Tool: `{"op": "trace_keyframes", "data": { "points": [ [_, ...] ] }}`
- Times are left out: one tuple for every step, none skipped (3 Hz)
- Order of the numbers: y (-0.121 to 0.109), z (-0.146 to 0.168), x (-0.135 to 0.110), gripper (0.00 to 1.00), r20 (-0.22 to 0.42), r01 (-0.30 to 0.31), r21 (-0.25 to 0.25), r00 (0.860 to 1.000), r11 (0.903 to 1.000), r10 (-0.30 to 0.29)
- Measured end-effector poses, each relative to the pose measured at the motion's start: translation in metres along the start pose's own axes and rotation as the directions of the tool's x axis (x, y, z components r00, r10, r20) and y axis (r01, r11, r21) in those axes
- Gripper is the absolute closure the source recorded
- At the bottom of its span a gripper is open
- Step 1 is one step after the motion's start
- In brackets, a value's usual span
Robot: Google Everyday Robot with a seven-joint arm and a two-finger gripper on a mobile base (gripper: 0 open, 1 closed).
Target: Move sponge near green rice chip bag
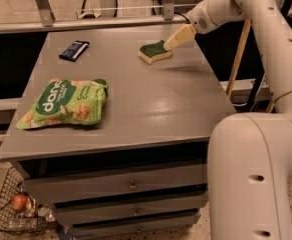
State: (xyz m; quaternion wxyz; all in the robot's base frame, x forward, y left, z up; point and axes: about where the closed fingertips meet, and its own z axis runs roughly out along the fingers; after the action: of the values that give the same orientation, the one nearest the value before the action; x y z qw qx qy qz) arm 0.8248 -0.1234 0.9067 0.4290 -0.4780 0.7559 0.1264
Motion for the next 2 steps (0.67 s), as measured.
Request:
{"op": "trace_keyframes", "data": {
  "points": [
    [0.005,0.024,0.008,0.0,-0.078,-0.051,-0.017,0.996,0.9985,0.05],
    [0.013,0.045,0.019,0.0,-0.132,-0.094,-0.048,0.987,0.9944,0.087]
  ]
}}
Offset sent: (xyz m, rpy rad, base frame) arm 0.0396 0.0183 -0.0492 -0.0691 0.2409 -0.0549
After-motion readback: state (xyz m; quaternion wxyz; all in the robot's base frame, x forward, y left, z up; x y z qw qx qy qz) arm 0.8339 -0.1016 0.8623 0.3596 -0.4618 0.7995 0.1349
